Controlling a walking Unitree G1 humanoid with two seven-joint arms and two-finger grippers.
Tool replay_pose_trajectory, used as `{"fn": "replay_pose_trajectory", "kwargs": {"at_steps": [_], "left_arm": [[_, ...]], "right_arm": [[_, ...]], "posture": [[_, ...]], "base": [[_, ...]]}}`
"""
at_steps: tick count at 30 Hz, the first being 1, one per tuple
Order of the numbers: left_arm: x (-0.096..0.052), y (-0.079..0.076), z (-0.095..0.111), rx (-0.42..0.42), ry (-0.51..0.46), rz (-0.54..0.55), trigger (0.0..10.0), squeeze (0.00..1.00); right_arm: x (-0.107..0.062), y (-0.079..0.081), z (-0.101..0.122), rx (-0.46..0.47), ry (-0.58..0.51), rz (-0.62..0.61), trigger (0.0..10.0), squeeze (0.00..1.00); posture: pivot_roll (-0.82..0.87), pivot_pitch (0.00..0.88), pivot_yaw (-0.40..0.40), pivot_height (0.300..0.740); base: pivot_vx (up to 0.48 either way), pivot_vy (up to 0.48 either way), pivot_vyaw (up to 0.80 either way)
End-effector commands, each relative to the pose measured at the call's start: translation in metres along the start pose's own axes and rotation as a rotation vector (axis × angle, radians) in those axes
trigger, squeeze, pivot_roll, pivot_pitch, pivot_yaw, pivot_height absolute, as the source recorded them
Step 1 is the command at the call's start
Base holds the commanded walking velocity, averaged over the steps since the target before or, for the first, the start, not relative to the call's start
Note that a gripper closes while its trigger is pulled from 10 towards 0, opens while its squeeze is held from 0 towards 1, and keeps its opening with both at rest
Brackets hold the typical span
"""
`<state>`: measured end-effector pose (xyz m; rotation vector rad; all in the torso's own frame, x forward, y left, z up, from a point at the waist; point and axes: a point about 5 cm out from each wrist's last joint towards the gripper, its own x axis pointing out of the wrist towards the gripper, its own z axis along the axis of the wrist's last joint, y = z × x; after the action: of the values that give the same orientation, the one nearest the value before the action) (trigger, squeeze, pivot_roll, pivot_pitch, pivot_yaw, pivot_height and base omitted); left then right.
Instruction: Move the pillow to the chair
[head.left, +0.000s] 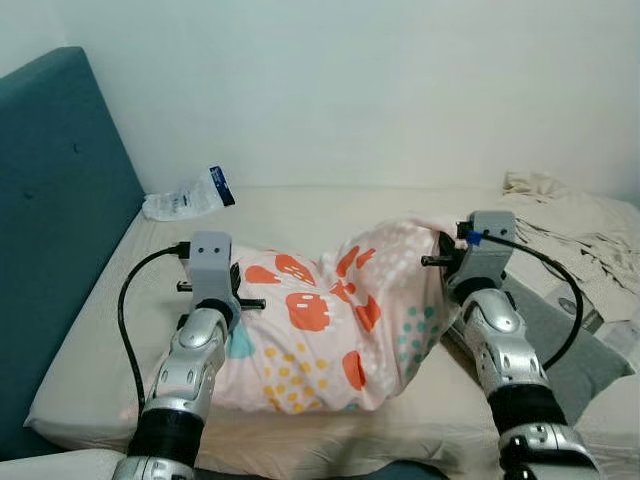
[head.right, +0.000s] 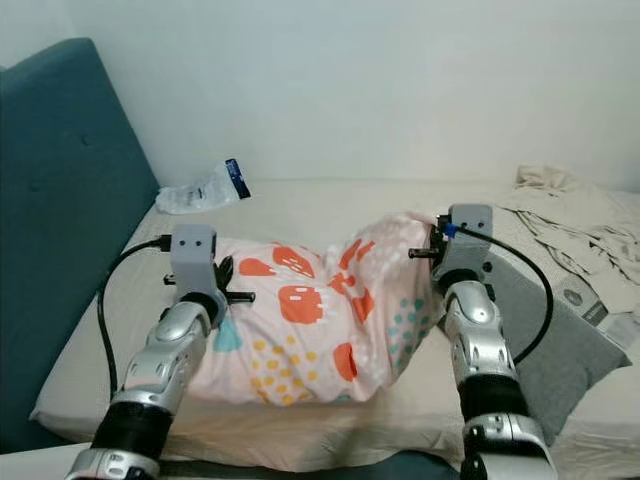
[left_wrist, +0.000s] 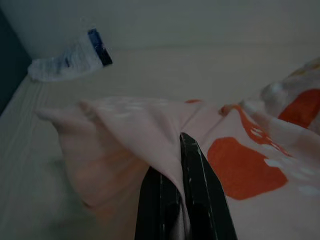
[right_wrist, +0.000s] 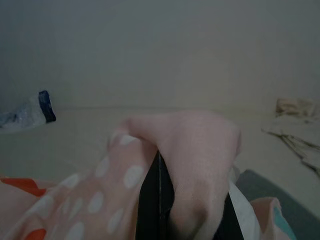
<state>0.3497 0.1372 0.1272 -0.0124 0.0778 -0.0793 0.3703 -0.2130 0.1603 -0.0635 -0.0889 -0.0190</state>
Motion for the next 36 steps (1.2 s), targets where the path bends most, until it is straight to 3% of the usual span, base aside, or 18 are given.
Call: {"fn": "replay_pose_trajectory", "kwargs": {"at_steps": [1,5,9,11,19,36], "left_arm": [[0.01,-0.001,0.012,0.05,-0.046,-0.013,10.0,0.0],[0.021,-0.003,0.021,0.058,-0.06,-0.012,10.0,0.0],[0.035,0.0,0.051,0.035,-0.173,0.034,10.0,0.0],[0.038,-0.002,0.059,0.026,-0.196,0.025,10.0,0.0],[0.039,-0.004,0.043,0.05,-0.152,0.003,10.0,0.0],[0.041,-0.003,0.039,0.055,-0.156,0.001,10.0,0.0]], "right_arm": [[0.012,-0.001,0.02,-0.025,-0.071,0.005,10.0,0.0],[0.02,-0.006,0.03,-0.021,-0.079,-0.018,10.0,0.0],[0.031,-0.007,0.052,0.023,-0.129,-0.039,10.0,0.0],[0.033,-0.001,0.05,0.015,-0.116,-0.029,10.0,0.0],[0.023,0.027,0.015,0.029,-0.053,0.064,10.0,0.0],[0.028,0.025,0.022,0.033,-0.071,0.057,10.0,0.0]], "posture": [[-0.01,0.079,0.031,0.74],[-0.01,0.08,0.032,0.74],[-0.02,0.082,0.034,0.74],[-0.02,0.08,0.034,0.74],[-0.02,0.073,0.049,0.725],[-0.02,0.064,0.05,0.65]], "base": [[0.0,0.0,0.0],[0.0,0.0,0.0],[0.0,0.0,0.0],[0.0,0.0,0.0],[0.0,0.0,0.0],[0.0,0.0,0.0]]}}
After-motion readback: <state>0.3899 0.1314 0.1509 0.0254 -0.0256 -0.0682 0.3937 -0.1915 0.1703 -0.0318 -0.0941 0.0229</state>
